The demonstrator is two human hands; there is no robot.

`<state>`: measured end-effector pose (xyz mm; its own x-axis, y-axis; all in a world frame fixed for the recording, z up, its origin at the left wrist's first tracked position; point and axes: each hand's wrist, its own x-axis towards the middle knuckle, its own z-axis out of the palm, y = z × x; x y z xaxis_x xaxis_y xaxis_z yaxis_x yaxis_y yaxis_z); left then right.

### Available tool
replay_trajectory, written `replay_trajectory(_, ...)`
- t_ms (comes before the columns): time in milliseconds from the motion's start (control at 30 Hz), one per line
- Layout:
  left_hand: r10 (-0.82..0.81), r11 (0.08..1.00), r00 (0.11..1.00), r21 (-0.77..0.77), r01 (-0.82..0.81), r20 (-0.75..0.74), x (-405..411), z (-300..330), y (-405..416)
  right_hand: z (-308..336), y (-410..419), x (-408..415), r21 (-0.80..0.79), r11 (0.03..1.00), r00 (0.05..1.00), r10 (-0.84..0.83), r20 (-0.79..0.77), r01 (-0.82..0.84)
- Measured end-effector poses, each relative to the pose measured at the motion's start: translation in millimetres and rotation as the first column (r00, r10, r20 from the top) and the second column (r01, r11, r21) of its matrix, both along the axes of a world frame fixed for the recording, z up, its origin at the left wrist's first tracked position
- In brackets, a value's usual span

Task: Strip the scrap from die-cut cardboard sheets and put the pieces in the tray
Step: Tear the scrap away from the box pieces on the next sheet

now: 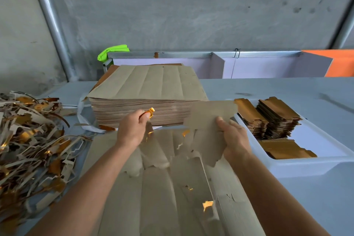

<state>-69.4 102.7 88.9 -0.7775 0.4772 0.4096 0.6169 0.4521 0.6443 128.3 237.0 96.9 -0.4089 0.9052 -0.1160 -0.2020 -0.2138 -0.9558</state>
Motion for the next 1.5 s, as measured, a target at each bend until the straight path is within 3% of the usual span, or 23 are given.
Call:
replay_trajectory(67, -0.020, 1.000, 1.000, 0.023, 0.020, -0.020, 0.2, -1.3, -5.1, 1.3, 1.2, 2.7, -0.025, 0.999, 0.998, -0.048, -0.038, 0.047)
replay_trajectory(200, -0.050, 0.998, 0.999, 0.049, 0.050, 0.008, 3.4, -0.6, -12.0, 6.5, 7.7, 8.0, 0.093, 0.989, 0.993, -0.112, -0.046, 0.115)
replay_trajectory(333, 0.003, 0.998, 1.000, 0.058, -0.002, -0.003, 4.0, 0.7, -16.7, 16.3, 21.0, 19.5, 0.348, 0.927, 0.969, -0.201, 0.145, 0.141)
replay_trajectory(467, 0.021, 0.996, 1.000, 0.084, -0.020, -0.013, 7.6, 1.7, -14.5, 30.4, 22.4, 28.0, 0.700, 0.688, 0.834, -0.263, 0.484, -0.189)
replay_trajectory(533, -0.007, 0.993, 1.000, 0.115, 0.006, 0.012, 10.6, 1.4, -9.8, 38.2, 16.0, 26.4, 0.702, 0.574, 0.772, -0.179, 0.610, -0.421)
replay_trajectory(600, -0.093, 0.988, 0.994, 0.125, 0.086, 0.056, 13.8, 0.2, -4.8, 40.7, 7.0, 20.8, 0.661, 0.538, 0.760, -0.057, 0.647, -0.523)
replay_trajectory(767, -0.363, 0.929, 0.878, 0.192, 0.316, 0.311, 30.4, 1.0, 1.6, 35.2, -13.0, -5.4, 0.603, 0.704, 0.911, 0.157, 0.382, -0.374)
replay_trajectory(900, -0.447, 0.894, 0.804, 0.234, 0.382, 0.391, 39.1, -1.8, 4.9, 29.3, -28.6, -32.0, 0.346, 0.912, 0.973, 0.227, 0.026, -0.222)
replay_trajectory(1000, -0.459, 0.885, 0.790, 0.288, 0.366, 0.407, 37.7, -3.8, 2.3, 22.5, -36.4, -46.6, 0.145, 0.975, 0.977, 0.184, -0.106, -0.168)
replay_trajectory(1133, -0.408, 0.909, 0.836, 0.243, 0.337, 0.367, 37.6, -4.8, 1.9, 15.1, -48.1, -54.4, 0.227, 0.929, 0.950, 0.255, 0.178, -0.292)
replay_trajectory(1233, -0.418, 0.903, 0.841, 0.257, 0.344, 0.342, 35.4, -5.9, 0.8, 20.9, -37.1, -40.8, 0.474, 0.855, 0.964, 0.097, 0.248, -0.208)
replay_trajectory(1333, -0.350, 0.926, 0.891, 0.250, 0.283, 0.288, 30.1, -7.9, -3.4, 29.1, -12.7, -2.6, 0.789, 0.575, 0.900, -0.195, 0.389, -0.217)
replay_trajectory(1400, -0.292, 0.939, 0.919, 0.264, 0.221, 0.267, 27.4, -8.8, -6.1, 27.3, -1.3, 28.7, 0.838, 0.391, 0.795, -0.324, 0.512, -0.381)
replay_trajectory(1433, -0.263, 0.944, 0.931, 0.266, 0.194, 0.254, 26.5, -9.2, -7.3, 25.1, 1.1, 43.4, 0.777, 0.430, 0.732, -0.312, 0.606, -0.459)
replay_trajectory(1500, -0.215, 0.953, 0.950, 0.259, 0.154, 0.225, 25.8, -9.7, -8.2, 18.6, -9.6, 64.9, 0.514, 0.685, 0.642, -0.088, 0.761, -0.516)
